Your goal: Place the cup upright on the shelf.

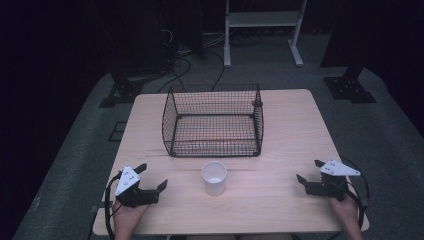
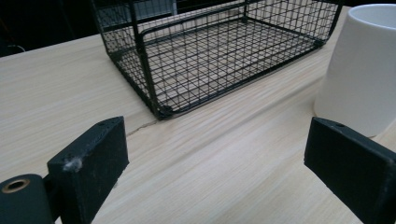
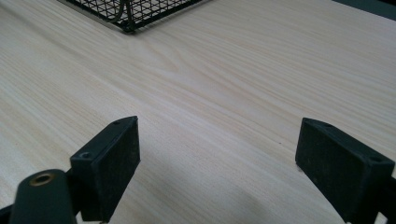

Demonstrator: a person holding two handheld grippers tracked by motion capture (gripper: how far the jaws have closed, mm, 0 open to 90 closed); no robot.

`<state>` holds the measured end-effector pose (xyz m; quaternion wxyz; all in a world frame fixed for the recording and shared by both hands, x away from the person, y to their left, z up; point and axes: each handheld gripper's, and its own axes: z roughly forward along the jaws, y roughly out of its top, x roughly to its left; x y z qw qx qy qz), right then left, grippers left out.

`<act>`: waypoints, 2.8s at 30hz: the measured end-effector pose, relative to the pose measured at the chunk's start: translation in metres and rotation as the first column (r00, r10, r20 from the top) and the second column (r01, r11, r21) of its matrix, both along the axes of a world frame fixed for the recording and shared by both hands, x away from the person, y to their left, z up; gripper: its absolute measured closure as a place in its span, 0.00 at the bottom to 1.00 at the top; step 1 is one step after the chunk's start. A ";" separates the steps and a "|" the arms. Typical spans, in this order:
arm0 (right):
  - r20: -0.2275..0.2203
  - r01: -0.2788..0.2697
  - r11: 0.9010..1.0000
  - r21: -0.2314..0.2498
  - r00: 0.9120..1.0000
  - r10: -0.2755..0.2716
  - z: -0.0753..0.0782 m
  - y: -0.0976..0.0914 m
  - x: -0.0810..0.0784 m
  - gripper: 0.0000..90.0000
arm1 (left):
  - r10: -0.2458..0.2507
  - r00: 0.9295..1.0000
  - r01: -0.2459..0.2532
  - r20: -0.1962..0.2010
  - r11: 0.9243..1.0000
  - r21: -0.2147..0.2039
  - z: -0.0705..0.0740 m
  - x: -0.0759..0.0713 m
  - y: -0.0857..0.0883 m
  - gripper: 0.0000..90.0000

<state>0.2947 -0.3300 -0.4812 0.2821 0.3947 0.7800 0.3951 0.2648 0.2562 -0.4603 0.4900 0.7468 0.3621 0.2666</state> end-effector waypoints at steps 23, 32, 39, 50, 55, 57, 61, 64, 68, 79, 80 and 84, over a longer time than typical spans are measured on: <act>-0.005 -0.004 1.000 0.000 1.000 0.004 0.000 0.000 0.000 0.15 | -0.105 0.994 0.105 0.003 0.994 0.005 0.005 -0.002 -0.015 0.06; -0.006 -0.005 1.000 -0.001 1.000 0.005 0.000 0.000 0.000 0.15 | -0.137 0.991 0.137 0.005 0.990 0.011 0.006 -0.003 -0.020 0.04; -0.007 -0.006 1.000 0.003 1.000 0.006 0.000 0.000 0.000 0.15 | -0.167 0.986 0.167 -0.009 0.986 0.010 0.006 -0.003 -0.023 0.04; -0.007 -0.007 1.000 0.003 1.000 0.007 0.000 0.000 0.000 0.15 | -0.252 0.967 0.252 -0.035 0.968 0.014 0.011 -0.004 -0.037 0.03; -0.006 -0.007 1.000 0.002 1.000 0.007 0.000 0.000 0.000 0.15 | -0.281 0.959 0.283 -0.042 0.959 0.032 0.012 -0.004 -0.046 0.03; -0.007 -0.007 1.000 0.002 1.000 0.007 0.000 0.000 0.000 0.15 | -0.295 0.954 0.297 -0.053 0.954 0.037 0.013 -0.004 -0.049 0.03; -0.008 -0.006 1.000 0.000 1.000 0.006 0.000 0.000 0.000 0.15 | -0.316 0.947 0.319 -0.062 0.947 0.042 0.014 -0.004 -0.054 0.03; -0.007 -0.004 1.000 0.000 1.000 0.004 0.000 0.000 0.000 0.15 | -0.332 0.941 0.335 -0.070 0.941 0.050 0.015 -0.004 -0.059 0.03; -0.006 -0.002 1.000 -0.002 1.000 0.002 0.000 0.000 0.000 0.15 | -0.349 0.934 0.354 -0.075 0.934 0.055 0.018 -0.005 -0.064 0.03; -0.005 0.003 1.000 -0.005 1.000 -0.003 0.000 0.001 0.000 0.15 | -0.397 0.912 0.406 -0.107 0.911 0.078 0.022 0.003 -0.084 0.03; -0.005 0.003 1.000 -0.005 1.000 -0.003 0.000 0.001 0.000 0.15 | -0.397 0.912 0.406 -0.107 0.911 0.078 0.022 0.003 -0.084 0.03; -0.004 0.001 1.000 -0.006 1.000 -0.001 0.000 0.001 0.000 0.15 | -0.413 0.901 0.425 -0.131 0.901 0.086 0.022 0.007 -0.092 0.03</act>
